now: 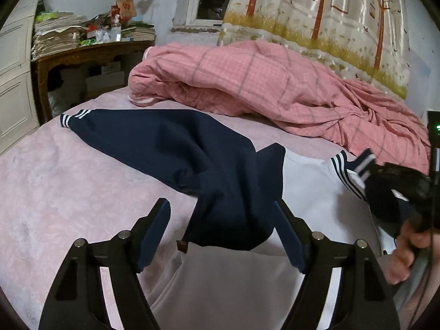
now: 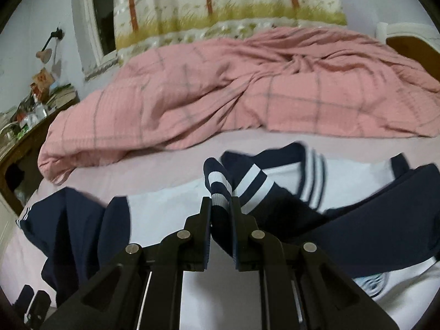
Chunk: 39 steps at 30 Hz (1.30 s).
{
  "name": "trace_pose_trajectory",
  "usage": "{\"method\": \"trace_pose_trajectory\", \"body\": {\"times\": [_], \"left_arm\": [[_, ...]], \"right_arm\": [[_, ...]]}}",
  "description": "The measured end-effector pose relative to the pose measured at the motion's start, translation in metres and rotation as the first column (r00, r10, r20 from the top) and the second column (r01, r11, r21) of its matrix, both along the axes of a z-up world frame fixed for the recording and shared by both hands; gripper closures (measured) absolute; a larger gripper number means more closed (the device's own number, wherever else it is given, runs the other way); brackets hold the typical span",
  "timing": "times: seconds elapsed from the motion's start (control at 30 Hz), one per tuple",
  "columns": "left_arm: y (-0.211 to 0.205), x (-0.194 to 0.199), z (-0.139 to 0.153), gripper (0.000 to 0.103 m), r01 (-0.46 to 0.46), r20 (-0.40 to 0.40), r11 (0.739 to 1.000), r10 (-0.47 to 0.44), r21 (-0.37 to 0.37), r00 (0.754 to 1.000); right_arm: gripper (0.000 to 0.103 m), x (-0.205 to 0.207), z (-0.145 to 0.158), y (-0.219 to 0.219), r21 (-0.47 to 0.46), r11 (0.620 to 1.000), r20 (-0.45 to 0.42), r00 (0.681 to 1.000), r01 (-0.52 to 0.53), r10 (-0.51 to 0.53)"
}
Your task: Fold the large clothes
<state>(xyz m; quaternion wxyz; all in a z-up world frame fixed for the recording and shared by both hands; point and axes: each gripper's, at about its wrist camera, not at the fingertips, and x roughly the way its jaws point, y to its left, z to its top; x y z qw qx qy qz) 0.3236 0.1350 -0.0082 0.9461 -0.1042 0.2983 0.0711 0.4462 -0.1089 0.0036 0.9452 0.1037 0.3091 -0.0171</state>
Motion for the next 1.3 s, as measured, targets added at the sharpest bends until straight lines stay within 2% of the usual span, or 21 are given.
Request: {"method": "trace_pose_trajectory", "body": {"times": [0.13, 0.3, 0.47, 0.53, 0.63, 0.73, 0.77, 0.8, 0.83, 0.87, 0.93, 1.03, 1.07, 1.1, 1.17, 1.23, 1.27, 1.3], "left_arm": [[0.010, -0.002, 0.003, 0.029, -0.032, 0.010, 0.999, 0.032, -0.015, 0.999], [0.025, -0.007, 0.007, 0.029, -0.057, 0.038, 0.996, 0.060, -0.074, 0.997], [0.026, -0.007, 0.008, 0.028, -0.028, 0.051, 0.995, 0.033, -0.098, 0.998], [0.023, -0.006, 0.010, 0.019, 0.006, 0.064, 0.994, 0.000, -0.107, 0.998], [0.017, -0.006, 0.015, 0.016, 0.064, 0.097, 0.991, -0.053, -0.116, 0.994], [0.007, -0.005, 0.020, 0.012, 0.136, 0.127, 0.984, -0.121, -0.116, 0.985], [0.002, -0.005, 0.022, 0.012, 0.154, 0.134, 0.982, -0.139, -0.108, 0.981], [-0.003, -0.004, 0.022, 0.011, 0.167, 0.135, 0.981, -0.154, -0.095, 0.979], [-0.010, -0.003, 0.022, 0.010, 0.180, 0.130, 0.981, -0.169, -0.078, 0.977], [-0.015, -0.002, 0.022, 0.010, 0.189, 0.121, 0.980, -0.180, -0.063, 0.976], [-0.027, 0.001, 0.020, 0.010, 0.203, 0.097, 0.979, -0.199, -0.034, 0.975], [-0.048, 0.012, 0.024, 0.010, 0.240, 0.084, 0.971, -0.241, 0.015, 0.967], [-0.057, 0.020, 0.028, 0.009, 0.266, 0.076, 0.963, -0.269, 0.048, 0.960], [-0.068, 0.035, 0.032, 0.009, 0.289, 0.033, 0.952, -0.294, 0.100, 0.955], [-0.089, 0.066, 0.042, 0.009, 0.337, -0.015, 0.924, -0.340, 0.180, 0.940], [-0.103, 0.098, 0.042, 0.006, 0.405, -0.055, 0.897, -0.401, 0.178, 0.914], [-0.108, 0.115, 0.036, 0.006, 0.441, -0.090, 0.887, -0.432, 0.139, 0.897], [-0.114, 0.133, 0.025, 0.006, 0.474, -0.139, 0.876, -0.461, 0.088, 0.877]], "right_arm": [[0.089, -0.001, -0.008, 0.026, 0.064, 0.997, -0.033, 0.998, -0.053, 0.056], [0.089, -0.001, -0.013, 0.060, 0.085, 0.983, -0.057, 0.984, -0.162, 0.167], [0.088, 0.003, -0.030, 0.076, 0.079, 0.964, -0.155, 0.953, -0.252, 0.262], [0.088, -0.003, -0.028, 0.070, 0.095, 0.951, -0.173, 0.936, -0.294, 0.306], [0.088, -0.020, -0.014, 0.039, 0.158, 0.931, -0.157, 0.922, -0.330, 0.353], [0.086, -0.043, 0.007, -0.007, 0.156, 0.942, -0.098, 0.945, -0.296, 0.313], [0.080, -0.048, 0.011, -0.017, 0.150, 0.944, -0.087, 0.947, -0.294, 0.309], [0.057, -0.055, 0.016, -0.029, 0.145, 0.941, -0.071, 0.946, -0.304, 0.316], [0.041, -0.063, 0.021, -0.043, 0.128, 0.939, -0.057, 0.943, -0.319, 0.328], [0.030, -0.072, 0.027, -0.056, 0.100, 0.945, -0.025, 0.949, -0.311, 0.315], [0.030, -0.090, 0.041, -0.084, 0.038, 0.970, 0.060, 0.969, -0.242, 0.239], [0.030, -0.097, 0.053, -0.137, 0.006, 0.996, 0.056, 0.994, -0.092, 0.091], [0.031, -0.099, 0.056, -0.154, 0.006, 0.998, 0.068, 0.996, -0.059, 0.058], [0.031, -0.098, 0.059, -0.172, -0.021, 1.000, 0.069, 0.997, -0.019, 0.020], [0.030, -0.099, 0.062, -0.203, -0.117, 0.990, 0.068, 0.995, 0.081, -0.073], [0.031, -0.099, 0.061, -0.231, -0.164, 0.977, 0.073, 0.989, 0.138, -0.127], [0.030, -0.099, 0.060, -0.251, -0.135, 0.980, 0.063, 0.988, 0.145, -0.138], [0.030, -0.099, 0.057, -0.271, -0.038, 0.993, 0.055, 0.992, 0.112, -0.110]]}}
